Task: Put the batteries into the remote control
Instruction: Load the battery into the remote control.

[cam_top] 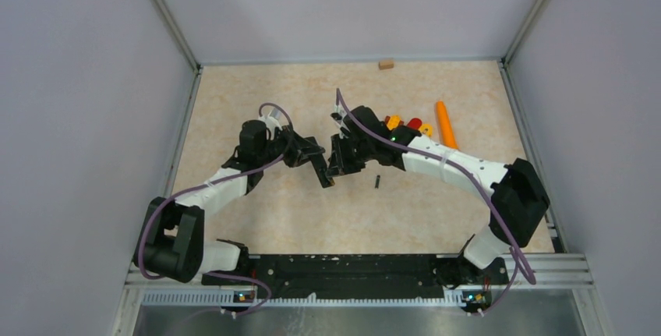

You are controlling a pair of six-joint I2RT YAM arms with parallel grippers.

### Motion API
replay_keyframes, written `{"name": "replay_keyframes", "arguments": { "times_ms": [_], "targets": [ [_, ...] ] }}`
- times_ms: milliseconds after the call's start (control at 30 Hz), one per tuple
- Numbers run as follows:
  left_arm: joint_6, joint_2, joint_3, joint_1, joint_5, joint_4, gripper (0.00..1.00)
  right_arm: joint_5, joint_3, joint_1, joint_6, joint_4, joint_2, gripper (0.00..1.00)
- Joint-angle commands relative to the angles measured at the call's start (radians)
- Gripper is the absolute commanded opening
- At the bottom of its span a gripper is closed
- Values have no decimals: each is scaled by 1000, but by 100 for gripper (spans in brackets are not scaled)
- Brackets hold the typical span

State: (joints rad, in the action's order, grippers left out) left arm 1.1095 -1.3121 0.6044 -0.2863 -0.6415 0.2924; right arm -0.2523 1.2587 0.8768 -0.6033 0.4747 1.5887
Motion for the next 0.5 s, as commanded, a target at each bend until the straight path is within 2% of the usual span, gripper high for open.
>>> {"name": "replay_keyframes", "arguments": {
  "times_ms": [0, 267, 367, 467],
  "targets": [
    [31, 24, 45, -4, -19, 27, 0, 58, 11, 8, -37, -55, -6, 10],
    [8, 33, 63, -2, 3, -35, 0, 63, -30, 0, -133, -142, -43, 13],
    [-10, 30, 72, -1, 8, -55, 0, 55, -42, -2, -148, -153, -85, 23],
    [-16, 24, 79, -1, 8, -62, 0, 54, -75, -11, -170, -185, -143, 42]
  ]
}}
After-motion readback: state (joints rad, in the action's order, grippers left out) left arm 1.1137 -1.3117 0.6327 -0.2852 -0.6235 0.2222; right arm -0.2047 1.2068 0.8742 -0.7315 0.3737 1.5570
